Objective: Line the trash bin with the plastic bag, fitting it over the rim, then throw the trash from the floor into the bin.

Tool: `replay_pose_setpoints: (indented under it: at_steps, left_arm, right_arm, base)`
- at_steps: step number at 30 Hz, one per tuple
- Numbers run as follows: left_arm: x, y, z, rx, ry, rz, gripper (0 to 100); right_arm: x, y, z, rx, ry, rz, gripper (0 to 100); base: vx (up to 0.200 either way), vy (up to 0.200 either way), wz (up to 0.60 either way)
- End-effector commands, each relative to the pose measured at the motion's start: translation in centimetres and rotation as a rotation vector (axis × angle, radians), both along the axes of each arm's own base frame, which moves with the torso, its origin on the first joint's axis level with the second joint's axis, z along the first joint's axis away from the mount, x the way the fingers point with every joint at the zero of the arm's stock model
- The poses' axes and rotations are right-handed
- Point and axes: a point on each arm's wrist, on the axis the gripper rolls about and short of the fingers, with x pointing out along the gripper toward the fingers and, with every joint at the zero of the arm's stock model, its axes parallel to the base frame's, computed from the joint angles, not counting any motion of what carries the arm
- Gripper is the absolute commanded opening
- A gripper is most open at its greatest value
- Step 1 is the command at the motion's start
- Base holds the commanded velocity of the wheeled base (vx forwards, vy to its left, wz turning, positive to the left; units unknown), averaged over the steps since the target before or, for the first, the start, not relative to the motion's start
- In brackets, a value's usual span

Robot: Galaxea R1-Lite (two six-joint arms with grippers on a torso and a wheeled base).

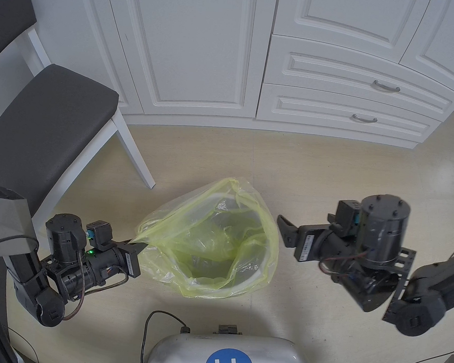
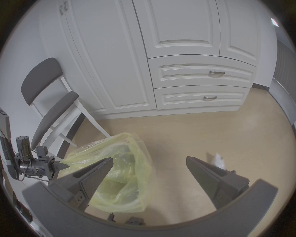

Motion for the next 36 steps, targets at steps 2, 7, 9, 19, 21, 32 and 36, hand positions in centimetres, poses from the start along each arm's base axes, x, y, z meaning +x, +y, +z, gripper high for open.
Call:
replay_pose_setpoints:
  at_steps: [2,7,9,19,21,32,36]
  left_arm:
    - [0.1,0.8,0.1,0.006,-0.007,0.029,0]
    - [-0.1,1.5,0.2,0.011,-0.003,0.048,100]
    - [0.0,1.7,0.3,0.010,-0.011,0.055,100]
    - [0.2,2.2,0.8,0.007,-0.029,0.072,100]
    - [0.3,2.2,0.5,0.009,-0.021,0.073,100]
    - [3.8,3.3,-2.3,0.018,0.003,0.186,100]
    - [4.5,3.4,-1.9,-0.038,-0.003,0.210,100]
  right_arm:
    - [2.7,2.1,-7.7,-0.023,0.125,0.041,100]
    - [5.3,2.1,-8.7,0.028,0.094,0.044,100]
    - [6.2,2.7,-9.4,0.048,0.070,0.044,100]
    - [9.5,2.1,-11.1,0.076,0.034,-0.030,100]
    - [10.2,1.7,-11.3,0.079,0.029,-0.048,100]
    - [12.2,-0.4,-11.0,0.101,-0.017,-0.107,100]
    - [12.5,-0.6,-10.8,0.116,-0.046,-0.112,100]
  base:
    - [0.000,0.000,0.00]
    - [0.000,0.000,0.00]
    - [0.000,0.000,0.00]
    - [0.000,0.000,0.00]
    - [0.000,0.000,0.00]
    - [0.000,0.000,0.00]
    - [0.000,0.000,0.00]
